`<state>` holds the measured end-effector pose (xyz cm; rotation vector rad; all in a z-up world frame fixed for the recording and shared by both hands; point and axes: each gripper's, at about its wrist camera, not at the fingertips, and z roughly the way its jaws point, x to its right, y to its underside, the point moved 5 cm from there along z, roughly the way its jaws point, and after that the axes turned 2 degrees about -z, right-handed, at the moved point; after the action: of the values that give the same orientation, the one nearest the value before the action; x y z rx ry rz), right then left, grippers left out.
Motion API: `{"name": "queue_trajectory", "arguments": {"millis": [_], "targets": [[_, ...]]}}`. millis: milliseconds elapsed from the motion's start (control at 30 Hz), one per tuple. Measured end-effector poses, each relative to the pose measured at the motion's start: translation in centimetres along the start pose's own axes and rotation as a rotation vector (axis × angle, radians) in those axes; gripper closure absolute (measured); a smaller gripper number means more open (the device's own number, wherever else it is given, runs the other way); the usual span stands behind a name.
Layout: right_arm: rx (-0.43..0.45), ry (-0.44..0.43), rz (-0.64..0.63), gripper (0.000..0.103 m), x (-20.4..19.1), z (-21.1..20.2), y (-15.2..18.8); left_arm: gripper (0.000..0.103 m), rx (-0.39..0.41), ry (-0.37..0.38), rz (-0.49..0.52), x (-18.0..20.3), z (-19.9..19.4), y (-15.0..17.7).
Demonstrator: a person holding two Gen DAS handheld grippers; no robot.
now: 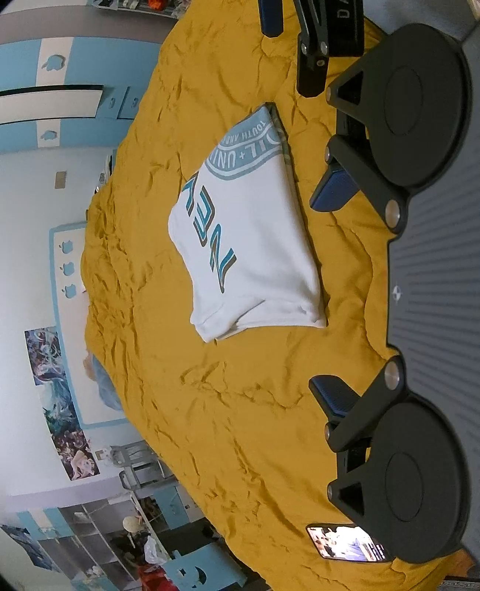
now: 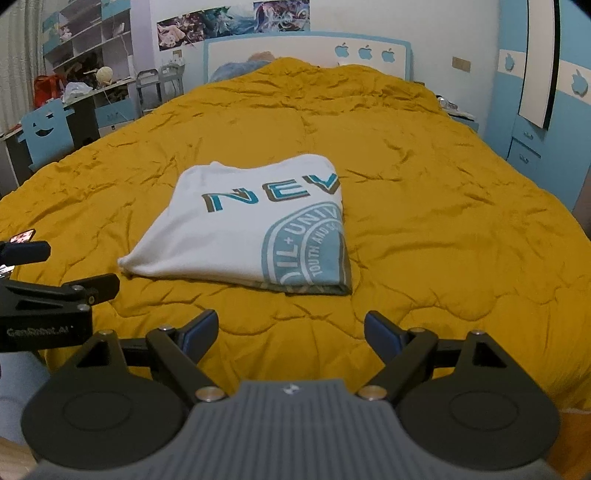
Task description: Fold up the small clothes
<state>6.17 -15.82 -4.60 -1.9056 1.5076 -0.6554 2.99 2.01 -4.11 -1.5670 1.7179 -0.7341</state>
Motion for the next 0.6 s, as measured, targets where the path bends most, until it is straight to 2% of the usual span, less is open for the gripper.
{"name": "queue_trajectory", "arguments": {"millis": [600], "targets": [[0.003, -0.007, -0.006, 0.021, -0.26, -0.18, 0.15, 0.0, 0.001, 0.007, 0.01, 0.27, 0.03, -0.01]]}}
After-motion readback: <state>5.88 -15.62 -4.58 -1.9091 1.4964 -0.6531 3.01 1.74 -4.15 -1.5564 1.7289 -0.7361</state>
